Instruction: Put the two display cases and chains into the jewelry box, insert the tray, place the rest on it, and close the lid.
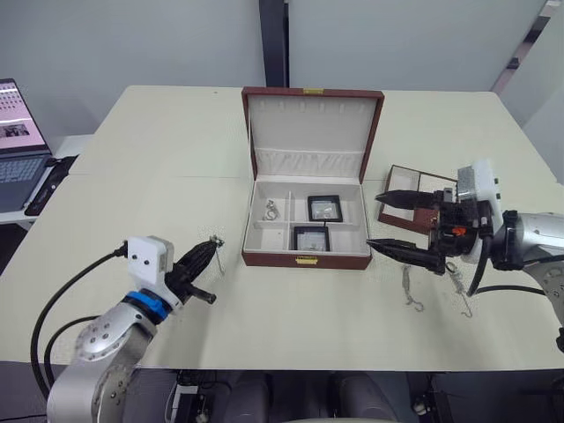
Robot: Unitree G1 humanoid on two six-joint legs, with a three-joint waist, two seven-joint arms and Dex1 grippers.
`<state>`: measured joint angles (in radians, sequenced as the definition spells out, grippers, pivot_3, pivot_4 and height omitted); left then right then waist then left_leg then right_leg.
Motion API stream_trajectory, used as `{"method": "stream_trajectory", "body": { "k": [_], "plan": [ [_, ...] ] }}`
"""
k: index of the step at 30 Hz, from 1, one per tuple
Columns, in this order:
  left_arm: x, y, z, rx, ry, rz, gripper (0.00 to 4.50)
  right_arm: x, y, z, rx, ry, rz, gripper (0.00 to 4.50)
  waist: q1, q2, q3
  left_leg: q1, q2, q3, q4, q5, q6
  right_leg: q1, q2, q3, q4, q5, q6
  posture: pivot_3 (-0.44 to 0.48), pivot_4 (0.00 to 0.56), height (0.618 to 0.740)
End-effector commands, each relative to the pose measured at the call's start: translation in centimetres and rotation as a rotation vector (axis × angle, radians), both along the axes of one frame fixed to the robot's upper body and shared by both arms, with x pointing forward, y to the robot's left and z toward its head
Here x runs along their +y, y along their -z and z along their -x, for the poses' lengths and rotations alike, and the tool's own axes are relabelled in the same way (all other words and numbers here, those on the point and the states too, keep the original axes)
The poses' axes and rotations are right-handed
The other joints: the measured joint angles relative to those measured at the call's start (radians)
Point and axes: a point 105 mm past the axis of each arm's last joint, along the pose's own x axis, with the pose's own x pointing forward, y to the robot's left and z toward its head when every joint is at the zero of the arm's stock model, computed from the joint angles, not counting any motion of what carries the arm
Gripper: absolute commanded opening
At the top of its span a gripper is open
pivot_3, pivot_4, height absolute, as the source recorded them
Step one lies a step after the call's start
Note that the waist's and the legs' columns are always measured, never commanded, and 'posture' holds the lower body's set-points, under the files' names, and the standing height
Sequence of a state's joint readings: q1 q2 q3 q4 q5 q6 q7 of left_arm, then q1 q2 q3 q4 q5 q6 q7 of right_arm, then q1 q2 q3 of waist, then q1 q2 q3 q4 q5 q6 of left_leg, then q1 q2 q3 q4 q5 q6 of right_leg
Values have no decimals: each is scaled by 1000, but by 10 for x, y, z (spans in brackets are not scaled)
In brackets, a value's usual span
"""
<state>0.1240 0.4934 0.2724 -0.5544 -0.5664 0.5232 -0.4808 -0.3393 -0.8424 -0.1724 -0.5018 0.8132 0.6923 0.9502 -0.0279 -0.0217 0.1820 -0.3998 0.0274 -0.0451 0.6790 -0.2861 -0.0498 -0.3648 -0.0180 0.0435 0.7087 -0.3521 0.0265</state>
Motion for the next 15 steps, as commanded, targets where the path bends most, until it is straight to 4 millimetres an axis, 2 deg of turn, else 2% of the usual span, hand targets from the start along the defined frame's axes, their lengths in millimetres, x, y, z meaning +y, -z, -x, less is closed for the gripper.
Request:
{"method": "stream_trajectory", "body": {
  "k": [1,7,15],
  "plan": [
    [-19,-22,0,-45,126,-19,38,1,-17,8,-65,-3,-18,4500,0,0,0,0,0,0,0,0,0,0,0,0,0,0,0,0,150,740],
    [-38,-35,-12,-54,258,-42,38,-1,-14,13,-67,52,-30,4500,0,0,0,0,0,-1,0,0,0,1,0,0,-1,0,0,0,150,740],
    [-54,-48,-34,-68,365,-69,38,-8,-7,20,-67,146,-42,4500,1,0,0,0,0,-2,0,0,0,1,1,-1,-1,0,0,0,150,740]
  ]
}}
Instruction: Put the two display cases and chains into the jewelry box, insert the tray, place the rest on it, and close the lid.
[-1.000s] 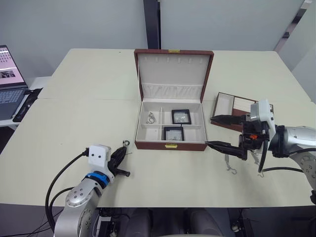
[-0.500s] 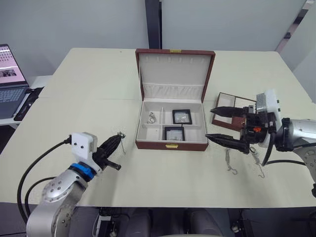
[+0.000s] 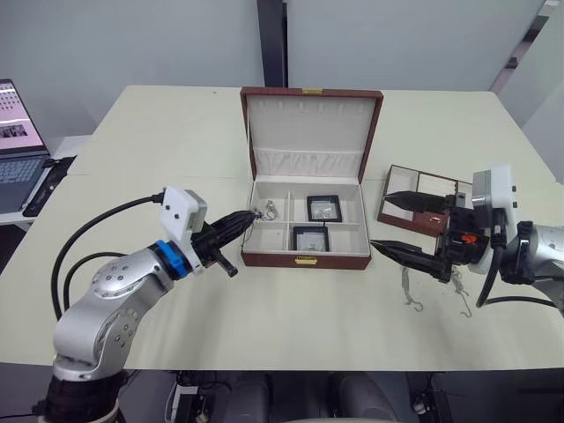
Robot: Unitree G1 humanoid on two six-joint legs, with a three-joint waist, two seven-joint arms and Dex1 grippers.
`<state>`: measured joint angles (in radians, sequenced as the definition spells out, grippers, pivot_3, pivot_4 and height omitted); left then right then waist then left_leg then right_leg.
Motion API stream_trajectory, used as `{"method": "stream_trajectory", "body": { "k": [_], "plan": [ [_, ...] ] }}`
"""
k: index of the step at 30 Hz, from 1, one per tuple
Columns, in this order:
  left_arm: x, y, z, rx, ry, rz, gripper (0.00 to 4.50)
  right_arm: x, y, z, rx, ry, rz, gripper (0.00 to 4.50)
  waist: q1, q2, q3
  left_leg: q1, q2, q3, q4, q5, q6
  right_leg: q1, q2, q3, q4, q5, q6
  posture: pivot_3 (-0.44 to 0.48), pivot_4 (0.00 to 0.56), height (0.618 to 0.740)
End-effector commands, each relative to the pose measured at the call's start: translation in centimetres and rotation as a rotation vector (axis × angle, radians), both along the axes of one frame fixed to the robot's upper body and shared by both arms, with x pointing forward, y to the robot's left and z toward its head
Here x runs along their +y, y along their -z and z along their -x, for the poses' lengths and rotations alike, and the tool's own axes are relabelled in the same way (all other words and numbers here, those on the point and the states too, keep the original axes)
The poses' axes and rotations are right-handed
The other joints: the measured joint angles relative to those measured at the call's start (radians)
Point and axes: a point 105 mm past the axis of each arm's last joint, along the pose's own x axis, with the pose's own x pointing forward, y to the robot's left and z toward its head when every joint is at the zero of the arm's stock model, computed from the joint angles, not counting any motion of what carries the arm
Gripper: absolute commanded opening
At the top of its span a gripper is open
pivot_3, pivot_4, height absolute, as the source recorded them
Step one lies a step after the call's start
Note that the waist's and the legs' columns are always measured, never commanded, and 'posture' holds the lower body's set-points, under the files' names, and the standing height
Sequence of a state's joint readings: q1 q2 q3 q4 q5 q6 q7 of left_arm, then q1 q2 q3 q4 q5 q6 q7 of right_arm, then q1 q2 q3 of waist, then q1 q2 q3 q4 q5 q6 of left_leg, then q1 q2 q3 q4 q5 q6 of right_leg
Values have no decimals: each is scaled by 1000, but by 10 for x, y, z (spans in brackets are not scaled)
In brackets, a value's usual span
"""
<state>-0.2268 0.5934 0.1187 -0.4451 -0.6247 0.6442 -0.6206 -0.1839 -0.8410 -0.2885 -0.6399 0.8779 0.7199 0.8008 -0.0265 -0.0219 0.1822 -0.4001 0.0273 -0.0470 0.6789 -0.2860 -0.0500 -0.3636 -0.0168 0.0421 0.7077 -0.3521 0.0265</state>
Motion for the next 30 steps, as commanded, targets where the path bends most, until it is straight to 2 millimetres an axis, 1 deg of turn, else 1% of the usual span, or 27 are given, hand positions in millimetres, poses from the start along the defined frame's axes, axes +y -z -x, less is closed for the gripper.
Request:
{"method": "stream_trajectory", "body": {
  "k": [1,7,10,15,18,27,29,30],
  "plan": [
    [-3,-11,-5,-34,38,-20,38,0,-9,8,-61,21,-9,4500,0,0,0,0,0,0,0,0,0,0,1,0,0,0,0,0,150,740],
    [-4,2,-15,9,68,-44,38,-3,-4,13,-55,71,-9,4500,-2,0,0,0,1,0,0,0,0,0,2,1,-1,0,0,0,150,740],
    [-4,10,-16,36,74,-50,38,-4,-2,14,-52,81,-5,4500,-2,0,0,0,0,0,0,0,0,0,2,1,-1,0,0,0,150,740],
    [-4,14,-14,53,76,-49,38,-5,-1,15,-49,91,-2,4500,-2,0,0,0,0,0,0,0,0,0,2,1,-1,0,0,0,150,740],
    [-5,12,-13,57,78,-33,739,-6,0,15,-46,91,-2,4500,-2,0,0,0,0,0,0,0,0,0,2,1,-1,0,0,0,150,740],
    [-2,10,-9,85,85,5,3656,-8,2,11,-38,89,0,4500,-2,0,0,0,0,0,0,0,0,0,2,1,-1,0,0,0,150,740],
    [1,7,-7,93,94,30,4300,-12,3,9,-31,99,2,4500,-2,0,0,0,1,0,0,0,0,0,2,1,-1,0,0,0,150,740],
    [3,6,-7,98,99,36,4431,-14,5,8,-26,107,5,4500,-2,0,0,0,1,0,0,0,0,0,2,0,-1,0,0,0,150,740]
  ]
}}
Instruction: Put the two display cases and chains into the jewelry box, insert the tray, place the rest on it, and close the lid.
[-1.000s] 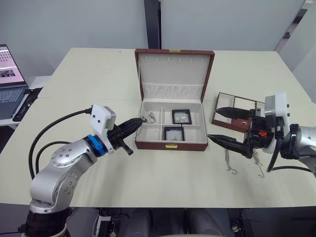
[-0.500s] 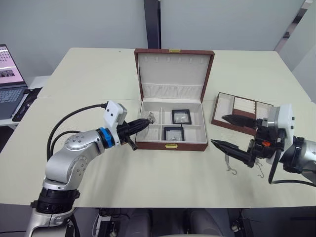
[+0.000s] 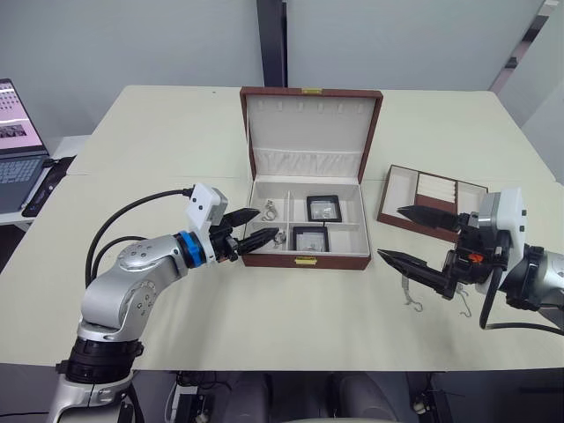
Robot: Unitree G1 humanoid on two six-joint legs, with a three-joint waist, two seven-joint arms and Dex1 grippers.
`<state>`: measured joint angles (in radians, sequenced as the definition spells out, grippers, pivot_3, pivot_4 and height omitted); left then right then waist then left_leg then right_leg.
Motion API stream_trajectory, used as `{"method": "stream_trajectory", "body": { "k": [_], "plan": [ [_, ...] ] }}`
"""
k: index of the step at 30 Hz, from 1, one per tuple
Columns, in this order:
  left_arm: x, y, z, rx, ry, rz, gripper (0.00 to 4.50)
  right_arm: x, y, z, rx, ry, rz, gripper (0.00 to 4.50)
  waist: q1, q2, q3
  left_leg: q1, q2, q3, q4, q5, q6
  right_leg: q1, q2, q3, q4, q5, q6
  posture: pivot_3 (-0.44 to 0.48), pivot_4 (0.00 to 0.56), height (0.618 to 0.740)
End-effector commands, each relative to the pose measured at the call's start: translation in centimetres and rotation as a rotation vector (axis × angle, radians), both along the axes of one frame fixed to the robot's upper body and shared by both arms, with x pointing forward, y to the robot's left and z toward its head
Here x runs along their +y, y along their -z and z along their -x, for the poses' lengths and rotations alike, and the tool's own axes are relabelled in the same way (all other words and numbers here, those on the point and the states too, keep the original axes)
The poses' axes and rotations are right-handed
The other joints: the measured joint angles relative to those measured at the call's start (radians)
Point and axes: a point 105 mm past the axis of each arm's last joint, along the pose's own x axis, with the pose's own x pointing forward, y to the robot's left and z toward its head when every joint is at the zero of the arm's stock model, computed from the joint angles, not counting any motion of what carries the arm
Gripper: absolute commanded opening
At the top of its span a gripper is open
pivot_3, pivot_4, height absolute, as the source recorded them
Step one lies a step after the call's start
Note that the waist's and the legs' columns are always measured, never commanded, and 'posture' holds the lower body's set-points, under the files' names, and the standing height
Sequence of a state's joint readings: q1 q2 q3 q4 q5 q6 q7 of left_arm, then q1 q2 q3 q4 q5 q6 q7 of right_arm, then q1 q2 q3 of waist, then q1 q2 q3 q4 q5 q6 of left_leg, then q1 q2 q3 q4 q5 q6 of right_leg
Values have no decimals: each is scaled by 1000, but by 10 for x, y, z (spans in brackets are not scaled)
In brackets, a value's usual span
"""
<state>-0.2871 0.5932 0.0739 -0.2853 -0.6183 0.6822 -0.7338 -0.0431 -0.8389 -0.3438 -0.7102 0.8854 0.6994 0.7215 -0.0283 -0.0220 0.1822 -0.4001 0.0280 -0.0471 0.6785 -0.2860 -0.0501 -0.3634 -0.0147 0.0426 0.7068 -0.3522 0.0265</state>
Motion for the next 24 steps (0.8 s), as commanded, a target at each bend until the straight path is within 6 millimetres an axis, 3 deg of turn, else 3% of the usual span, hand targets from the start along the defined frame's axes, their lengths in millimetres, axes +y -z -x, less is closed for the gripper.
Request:
{"method": "stream_trajectory", "body": {
  "k": [1,5,16,24],
  "plan": [
    [4,-18,6,-38,27,32,4431,-8,-6,-1,-39,18,10,4500,0,0,0,0,0,0,0,0,0,0,0,0,0,0,0,0,150,740],
    [16,-20,14,-6,58,40,4431,-25,0,-5,-14,63,13,4500,0,0,0,0,0,0,0,0,0,0,0,0,0,0,0,0,150,740],
    [149,-9,21,17,-265,-170,4431,-130,36,-10,101,379,61,4500,0,1,1,2,-1,1,-1,0,0,2,0,0,-3,0,0,0,150,740],
    [201,-13,38,-1,-455,-239,4431,-173,67,-14,154,498,109,4500,-1,2,1,2,0,1,-2,0,0,2,-3,0,-3,0,0,0,150,740]
  ]
}}
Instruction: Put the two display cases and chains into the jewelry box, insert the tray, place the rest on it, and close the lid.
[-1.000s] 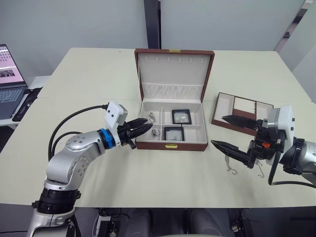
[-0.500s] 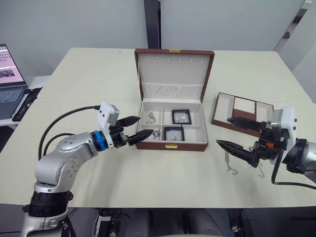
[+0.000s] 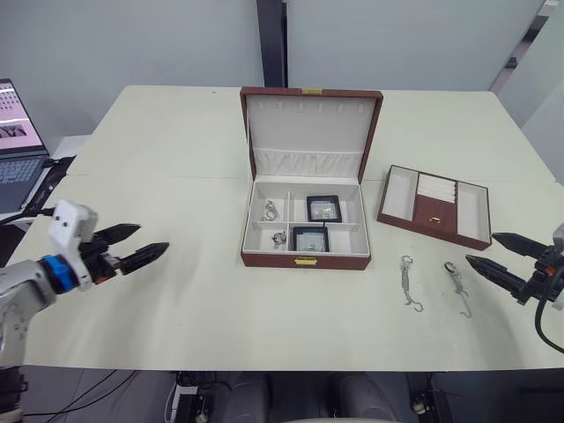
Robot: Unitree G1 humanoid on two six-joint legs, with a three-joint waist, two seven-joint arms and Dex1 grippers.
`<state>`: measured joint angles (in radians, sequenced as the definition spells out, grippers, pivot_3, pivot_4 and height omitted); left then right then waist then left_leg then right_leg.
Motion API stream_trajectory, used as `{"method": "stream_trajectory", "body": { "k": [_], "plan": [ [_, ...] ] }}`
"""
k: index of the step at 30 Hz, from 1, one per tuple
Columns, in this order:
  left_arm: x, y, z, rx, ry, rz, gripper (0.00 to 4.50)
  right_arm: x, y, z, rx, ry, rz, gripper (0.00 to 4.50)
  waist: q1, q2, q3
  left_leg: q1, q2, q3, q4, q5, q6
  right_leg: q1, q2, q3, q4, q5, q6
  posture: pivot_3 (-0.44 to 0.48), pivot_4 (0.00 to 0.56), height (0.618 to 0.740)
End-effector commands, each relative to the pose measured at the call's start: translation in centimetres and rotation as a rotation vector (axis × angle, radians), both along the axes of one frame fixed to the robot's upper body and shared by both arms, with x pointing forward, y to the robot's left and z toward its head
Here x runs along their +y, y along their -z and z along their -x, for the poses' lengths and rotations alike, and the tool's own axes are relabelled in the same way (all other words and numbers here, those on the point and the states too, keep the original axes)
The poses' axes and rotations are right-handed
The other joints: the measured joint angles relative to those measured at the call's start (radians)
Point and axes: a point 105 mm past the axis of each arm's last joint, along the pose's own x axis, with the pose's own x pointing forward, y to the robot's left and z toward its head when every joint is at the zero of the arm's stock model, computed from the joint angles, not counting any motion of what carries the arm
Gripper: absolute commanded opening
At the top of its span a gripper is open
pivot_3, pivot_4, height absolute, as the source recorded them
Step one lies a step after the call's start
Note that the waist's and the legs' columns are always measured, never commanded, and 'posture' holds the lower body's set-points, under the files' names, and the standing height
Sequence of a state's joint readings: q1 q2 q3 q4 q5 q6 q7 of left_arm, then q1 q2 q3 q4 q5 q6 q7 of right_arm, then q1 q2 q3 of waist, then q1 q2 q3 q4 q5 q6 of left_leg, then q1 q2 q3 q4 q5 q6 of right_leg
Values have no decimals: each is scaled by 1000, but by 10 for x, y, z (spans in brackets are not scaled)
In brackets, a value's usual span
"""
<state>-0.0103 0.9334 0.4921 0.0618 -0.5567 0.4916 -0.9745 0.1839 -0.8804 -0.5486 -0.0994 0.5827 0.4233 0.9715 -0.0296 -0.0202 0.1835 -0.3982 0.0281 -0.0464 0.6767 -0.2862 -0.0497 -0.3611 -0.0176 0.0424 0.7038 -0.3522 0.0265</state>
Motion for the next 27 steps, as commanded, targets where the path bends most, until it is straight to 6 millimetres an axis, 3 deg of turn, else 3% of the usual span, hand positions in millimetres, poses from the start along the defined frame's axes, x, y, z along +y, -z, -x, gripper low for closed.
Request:
{"method": "stream_trajectory", "body": {
  "k": [1,9,27],
  "plan": [
    [20,-12,8,-47,-72,-63,4431,-16,2,-2,-25,32,43,4500,-1,0,0,0,0,0,0,0,0,0,0,0,0,0,0,0,150,740],
    [45,-8,30,-57,-191,-83,4431,-33,15,-6,-11,79,53,4500,-2,1,0,1,0,0,0,0,0,1,0,0,0,0,0,0,150,740],
    [47,-4,40,-58,-242,-81,4431,-29,12,-19,-11,30,69,4500,-2,1,0,3,0,0,0,0,0,3,-1,0,0,0,0,0,150,740]
  ]
}}
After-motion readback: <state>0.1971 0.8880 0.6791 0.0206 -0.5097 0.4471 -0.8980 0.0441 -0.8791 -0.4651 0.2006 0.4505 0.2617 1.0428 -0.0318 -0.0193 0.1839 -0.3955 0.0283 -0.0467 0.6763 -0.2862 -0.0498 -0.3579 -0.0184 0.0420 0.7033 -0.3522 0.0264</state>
